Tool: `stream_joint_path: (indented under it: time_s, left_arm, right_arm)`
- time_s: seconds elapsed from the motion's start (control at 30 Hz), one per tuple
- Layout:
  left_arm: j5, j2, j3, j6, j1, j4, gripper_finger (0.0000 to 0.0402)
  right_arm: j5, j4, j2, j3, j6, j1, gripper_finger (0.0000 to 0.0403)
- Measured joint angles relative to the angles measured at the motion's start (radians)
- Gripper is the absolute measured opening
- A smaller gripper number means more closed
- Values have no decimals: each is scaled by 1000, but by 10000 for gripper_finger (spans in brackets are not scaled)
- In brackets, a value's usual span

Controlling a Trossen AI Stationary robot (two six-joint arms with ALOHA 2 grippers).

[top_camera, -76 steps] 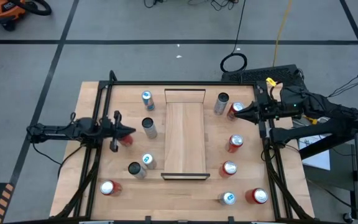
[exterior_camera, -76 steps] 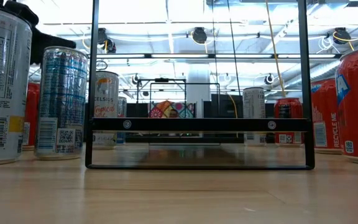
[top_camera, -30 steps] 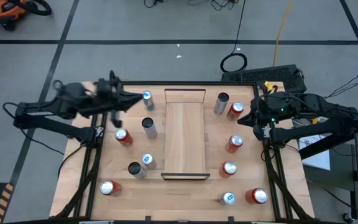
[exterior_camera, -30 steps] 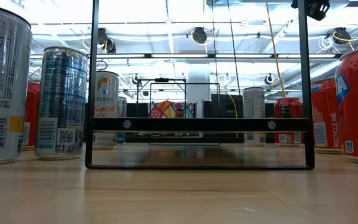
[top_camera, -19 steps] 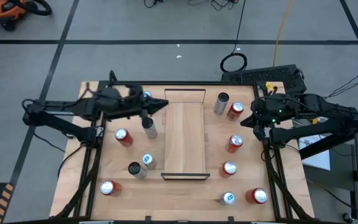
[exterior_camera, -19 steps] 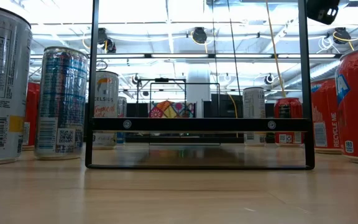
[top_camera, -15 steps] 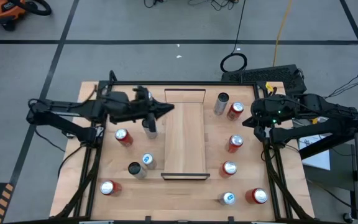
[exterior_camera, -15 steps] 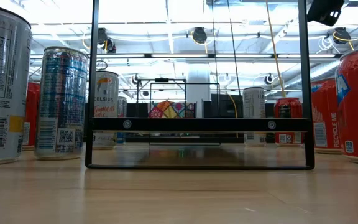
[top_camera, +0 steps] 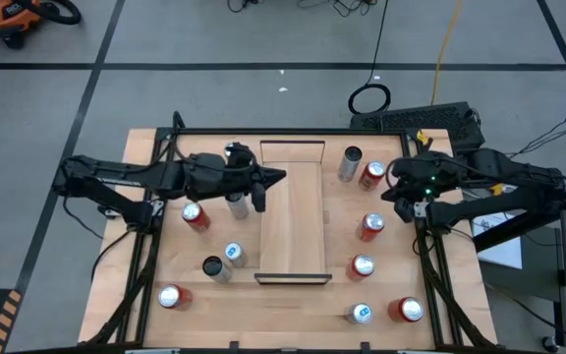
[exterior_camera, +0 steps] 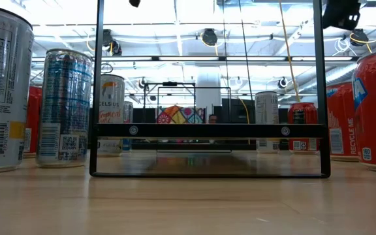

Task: Place canned beverage on shelf
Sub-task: Put the top right orange soda can on the shelf

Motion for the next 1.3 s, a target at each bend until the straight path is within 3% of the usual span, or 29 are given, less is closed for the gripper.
stream_joint_path:
  time_s: [0.17,0.37,0.77,1.2,1.3]
  left_arm:
    - [99,0,0,77,-2,-8,1]
    - [100,-1,0,71,20,-133,2]
    - [43,-22,0,-41,18,-166,18]
    - [43,-37,0,-34,18,-264,18]
    - [43,-37,0,-34,18,-264,18]
  right_arm:
    - [-2,6,11,0,93,0,7]
    - [-30,44,29,0,138,0,45]
    - [-51,42,75,0,129,0,129]
    - [-56,-31,121,0,-63,0,173]
    - [-121,-70,143,0,-107,3,181]
